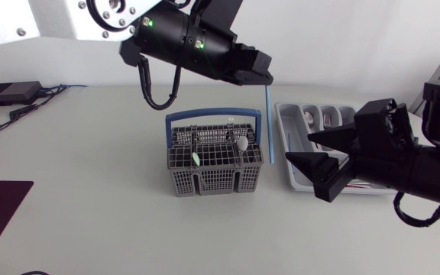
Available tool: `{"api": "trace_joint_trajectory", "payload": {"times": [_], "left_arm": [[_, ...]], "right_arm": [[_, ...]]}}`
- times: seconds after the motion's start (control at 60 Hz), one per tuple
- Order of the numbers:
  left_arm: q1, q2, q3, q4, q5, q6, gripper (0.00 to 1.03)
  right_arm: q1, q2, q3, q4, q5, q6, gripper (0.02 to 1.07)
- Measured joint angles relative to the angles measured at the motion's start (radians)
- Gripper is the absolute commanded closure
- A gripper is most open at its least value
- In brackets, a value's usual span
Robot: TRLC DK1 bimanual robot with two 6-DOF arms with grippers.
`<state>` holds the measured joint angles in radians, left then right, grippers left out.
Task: Unload the cutlery basket into the drawer organizer.
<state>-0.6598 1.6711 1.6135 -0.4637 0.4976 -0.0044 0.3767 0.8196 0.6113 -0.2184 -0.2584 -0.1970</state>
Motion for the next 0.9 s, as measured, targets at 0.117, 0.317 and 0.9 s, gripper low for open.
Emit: {"api": "trace_joint_trajectory", "payload": {"times": [0.117, 0.317, 0.9], "left_arm": [[-0.006, 0.013, 0.0, -0.001, 0.001, -0.004, 0.96], [-0.016, 0.03, 0.0, -0.008, 0.004, -0.016, 0.96], [-0.016, 0.045, 0.05, -0.014, 0.022, -0.023, 0.96]], "right_arm": [[0.015, 0.03, 0.021, 0.015, 0.0, 0.015, 0.43], [0.027, 0.102, 0.06, 0.04, -0.003, 0.037, 0.45], [0.042, 0.236, 0.12, 0.074, -0.003, 0.059, 0.88]]}}
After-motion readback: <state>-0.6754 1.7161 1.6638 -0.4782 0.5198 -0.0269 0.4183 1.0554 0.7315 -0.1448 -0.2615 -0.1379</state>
